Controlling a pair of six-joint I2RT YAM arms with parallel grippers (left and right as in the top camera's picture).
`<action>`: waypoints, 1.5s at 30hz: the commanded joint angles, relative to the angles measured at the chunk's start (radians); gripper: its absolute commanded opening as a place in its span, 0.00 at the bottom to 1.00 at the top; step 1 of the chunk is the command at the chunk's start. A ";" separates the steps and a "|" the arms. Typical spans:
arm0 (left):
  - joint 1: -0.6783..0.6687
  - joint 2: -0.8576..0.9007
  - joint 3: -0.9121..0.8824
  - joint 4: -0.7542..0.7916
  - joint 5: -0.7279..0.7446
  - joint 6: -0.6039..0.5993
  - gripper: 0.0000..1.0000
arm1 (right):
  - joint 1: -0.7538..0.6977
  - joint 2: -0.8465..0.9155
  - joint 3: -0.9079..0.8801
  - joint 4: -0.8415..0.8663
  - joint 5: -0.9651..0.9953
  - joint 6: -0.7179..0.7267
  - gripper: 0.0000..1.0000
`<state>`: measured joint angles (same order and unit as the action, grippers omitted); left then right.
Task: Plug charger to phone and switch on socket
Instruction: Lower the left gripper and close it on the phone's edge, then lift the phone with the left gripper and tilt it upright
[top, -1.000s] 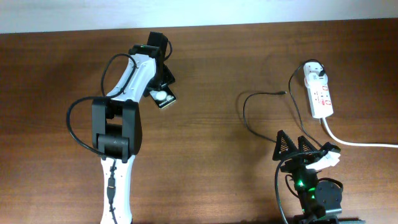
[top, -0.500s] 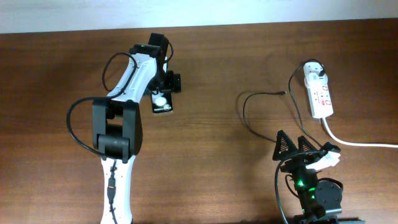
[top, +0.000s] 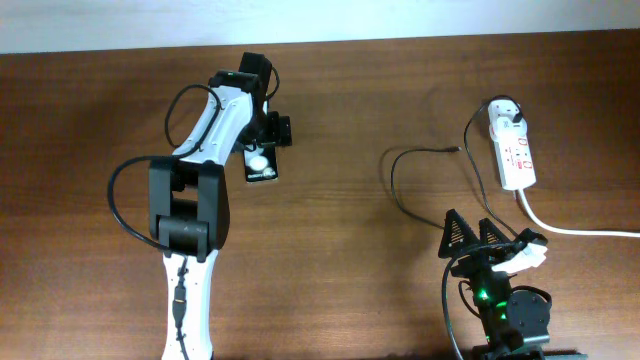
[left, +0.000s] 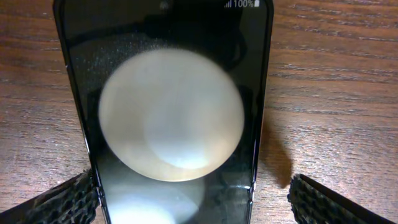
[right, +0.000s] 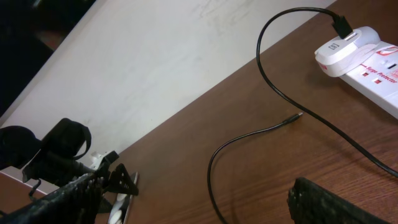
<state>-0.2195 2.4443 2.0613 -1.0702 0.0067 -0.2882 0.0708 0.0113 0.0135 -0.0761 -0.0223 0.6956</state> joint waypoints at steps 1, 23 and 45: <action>0.005 0.048 -0.019 -0.013 0.005 -0.017 0.93 | -0.005 -0.006 -0.008 -0.001 0.012 -0.008 0.99; 0.005 0.048 0.518 -0.384 0.042 -0.009 0.63 | -0.005 -0.006 -0.008 -0.002 0.012 -0.008 0.99; -0.049 -0.337 0.726 -0.618 0.200 0.108 0.61 | -0.005 -0.006 -0.008 -0.002 0.012 -0.008 0.99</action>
<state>-0.2420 2.2368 2.7621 -1.6901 0.1474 -0.1978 0.0708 0.0120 0.0135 -0.0761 -0.0223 0.6956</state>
